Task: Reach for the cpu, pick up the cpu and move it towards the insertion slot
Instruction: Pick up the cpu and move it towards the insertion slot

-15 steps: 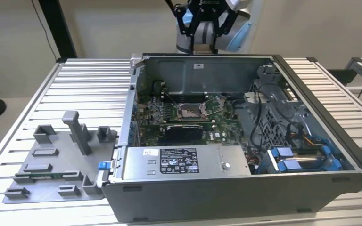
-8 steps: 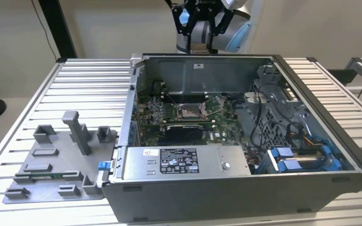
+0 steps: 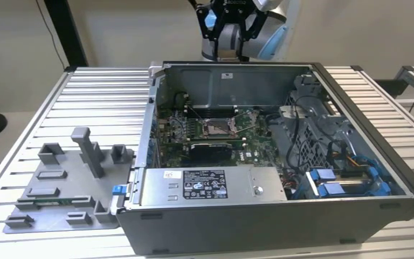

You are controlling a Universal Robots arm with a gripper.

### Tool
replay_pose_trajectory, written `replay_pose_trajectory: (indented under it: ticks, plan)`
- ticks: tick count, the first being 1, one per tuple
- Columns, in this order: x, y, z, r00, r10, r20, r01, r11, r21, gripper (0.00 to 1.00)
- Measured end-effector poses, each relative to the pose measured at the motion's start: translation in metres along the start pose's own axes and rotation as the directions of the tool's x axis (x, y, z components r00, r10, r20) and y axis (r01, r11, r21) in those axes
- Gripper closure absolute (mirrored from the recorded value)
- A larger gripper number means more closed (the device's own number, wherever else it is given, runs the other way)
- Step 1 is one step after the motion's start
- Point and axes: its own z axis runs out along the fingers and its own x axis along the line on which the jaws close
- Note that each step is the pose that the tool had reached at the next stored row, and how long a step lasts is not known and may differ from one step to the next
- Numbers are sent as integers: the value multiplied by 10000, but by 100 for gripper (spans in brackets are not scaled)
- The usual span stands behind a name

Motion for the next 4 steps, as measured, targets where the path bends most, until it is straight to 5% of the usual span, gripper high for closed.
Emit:
replay_pose_trajectory:
  ticks: [4]
  plan:
    - [0, 0, 0, 10000, 2, 0, -2, 10000, 0, 100]
